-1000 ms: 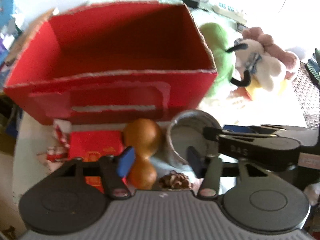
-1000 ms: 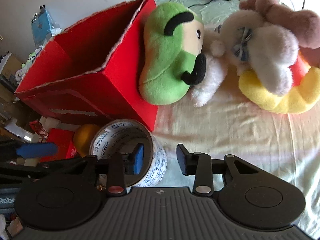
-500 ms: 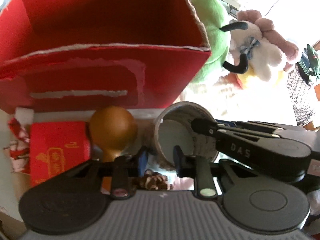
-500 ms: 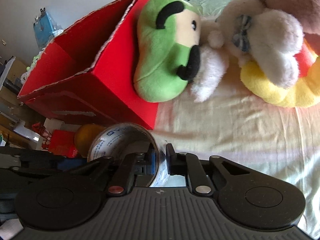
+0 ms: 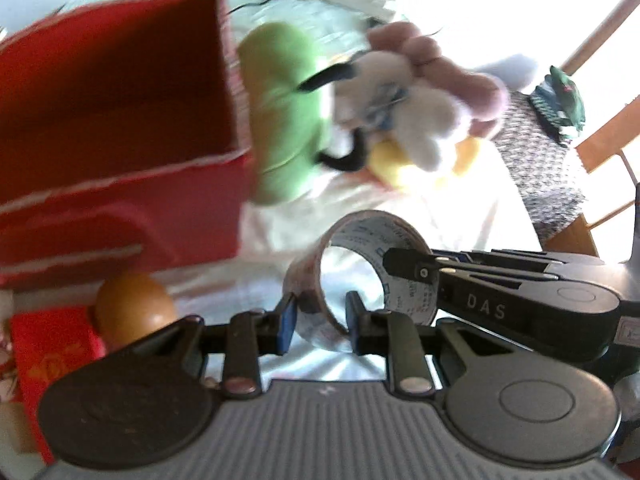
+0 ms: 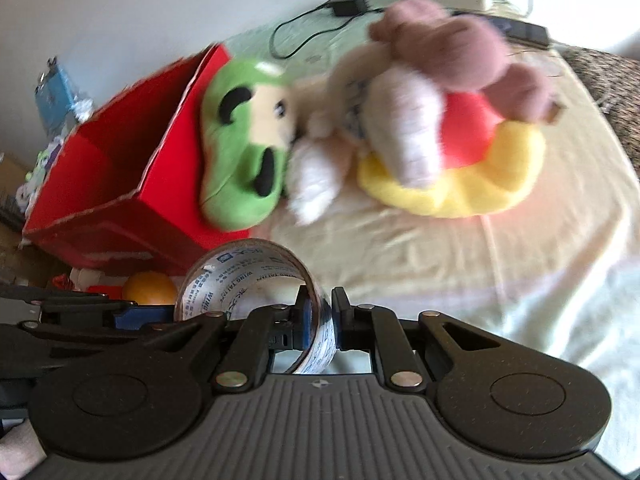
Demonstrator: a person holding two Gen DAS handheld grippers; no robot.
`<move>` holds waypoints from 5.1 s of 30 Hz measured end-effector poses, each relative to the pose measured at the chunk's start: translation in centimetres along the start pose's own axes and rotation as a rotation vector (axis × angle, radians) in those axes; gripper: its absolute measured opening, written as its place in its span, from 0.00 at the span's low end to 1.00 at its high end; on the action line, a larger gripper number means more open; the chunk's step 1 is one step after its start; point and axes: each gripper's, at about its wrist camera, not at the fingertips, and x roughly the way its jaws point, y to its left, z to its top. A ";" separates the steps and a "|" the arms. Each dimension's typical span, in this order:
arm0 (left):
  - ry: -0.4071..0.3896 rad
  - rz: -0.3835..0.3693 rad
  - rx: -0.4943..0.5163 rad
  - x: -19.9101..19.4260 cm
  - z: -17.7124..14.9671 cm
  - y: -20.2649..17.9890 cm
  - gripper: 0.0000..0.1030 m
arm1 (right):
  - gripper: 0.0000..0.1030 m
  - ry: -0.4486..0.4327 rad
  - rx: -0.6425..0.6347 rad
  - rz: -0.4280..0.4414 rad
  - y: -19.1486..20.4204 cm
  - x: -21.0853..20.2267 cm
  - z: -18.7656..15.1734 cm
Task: Organize objects
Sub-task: 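Lift the tape roll with the right gripper and carry it over the red box, then lower the tape roll into the red box and open the right gripper, then withdraw the right gripper from the box toward the brown pine cone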
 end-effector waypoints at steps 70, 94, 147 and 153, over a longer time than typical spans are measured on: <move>-0.220 0.181 -0.043 -5.8 5.7 20.7 0.49 | 0.31 -0.018 -0.106 -0.033 15.4 8.4 12.6; -0.248 0.348 -0.088 -7.5 5.4 21.7 0.66 | 0.30 0.184 0.155 -0.111 15.5 15.4 11.6; -0.214 0.709 -0.186 -9.5 -7.4 5.6 0.88 | 0.51 -0.054 -0.184 0.051 9.3 -0.4 -1.9; -0.194 0.720 -0.175 -8.8 -7.7 4.6 0.88 | 0.55 -0.023 -0.171 0.076 8.1 -0.3 -2.7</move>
